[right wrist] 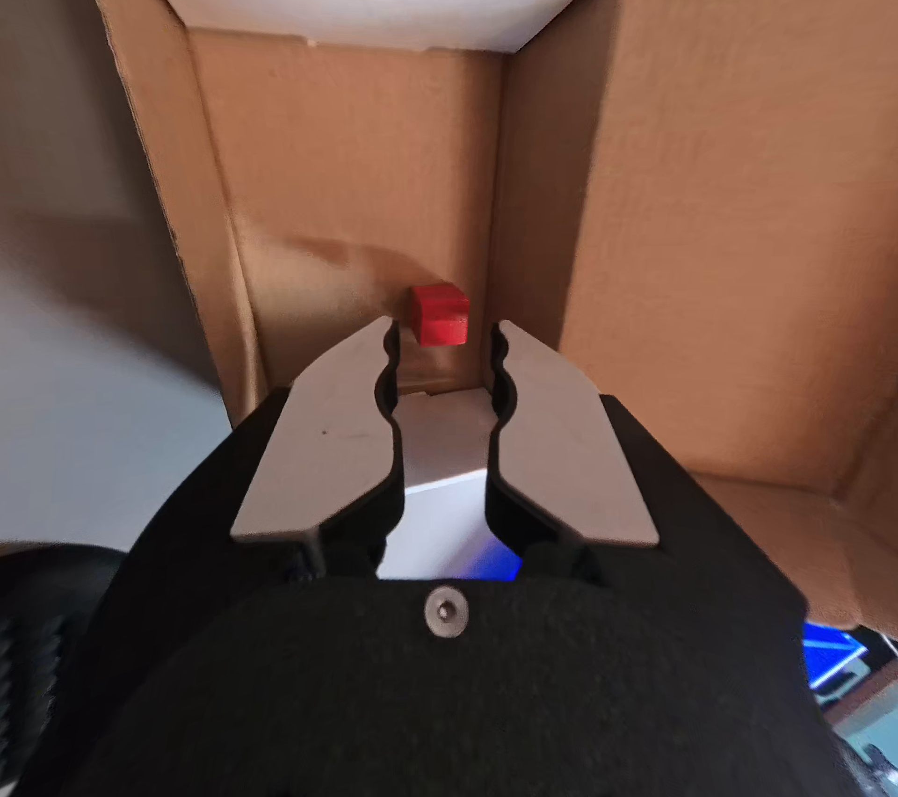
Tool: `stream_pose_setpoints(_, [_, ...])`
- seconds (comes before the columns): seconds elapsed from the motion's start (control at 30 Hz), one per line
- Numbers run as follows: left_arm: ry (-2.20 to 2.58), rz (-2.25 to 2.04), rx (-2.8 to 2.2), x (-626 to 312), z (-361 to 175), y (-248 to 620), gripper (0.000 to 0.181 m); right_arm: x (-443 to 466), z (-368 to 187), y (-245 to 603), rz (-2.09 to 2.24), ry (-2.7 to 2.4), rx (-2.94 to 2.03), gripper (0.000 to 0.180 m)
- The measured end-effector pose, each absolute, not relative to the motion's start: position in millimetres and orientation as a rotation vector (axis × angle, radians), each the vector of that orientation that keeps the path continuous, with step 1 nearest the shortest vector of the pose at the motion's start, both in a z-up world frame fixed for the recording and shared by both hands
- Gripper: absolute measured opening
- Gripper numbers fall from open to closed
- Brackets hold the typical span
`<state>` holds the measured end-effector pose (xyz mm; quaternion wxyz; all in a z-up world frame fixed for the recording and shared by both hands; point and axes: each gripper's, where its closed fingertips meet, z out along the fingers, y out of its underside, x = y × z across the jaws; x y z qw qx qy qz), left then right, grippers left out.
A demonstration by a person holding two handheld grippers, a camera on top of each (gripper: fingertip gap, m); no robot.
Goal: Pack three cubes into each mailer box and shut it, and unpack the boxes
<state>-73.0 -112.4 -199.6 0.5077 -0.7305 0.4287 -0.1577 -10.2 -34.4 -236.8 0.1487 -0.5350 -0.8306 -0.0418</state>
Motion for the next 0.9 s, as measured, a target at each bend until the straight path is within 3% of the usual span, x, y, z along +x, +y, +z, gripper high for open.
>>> stream_pose_setpoints(0.3, [1.026, -0.383, -1.759, -75, -198, -112, 0.057, -13, -251, -40, -0.087, -2.429, -1.539, 0.022])
stream_pose_setpoints(0.5, [1.023, -0.389, -1.757, -75, -198, -112, 0.057, -8, -193, -41, 0.051, -2.336, -1.535, 0.021])
stream_pose_setpoints(0.7, [1.015, -0.391, -1.752, -75, -196, -112, 0.057, 51, -117, 31, -0.094, -2.098, -1.704, 0.021])
stream_pose_setpoints(0.9, [1.014, -0.387, -1.754, -75, -197, -111, 0.056, 158, -138, 117, -0.318, -1.892, -2.070, 0.021])
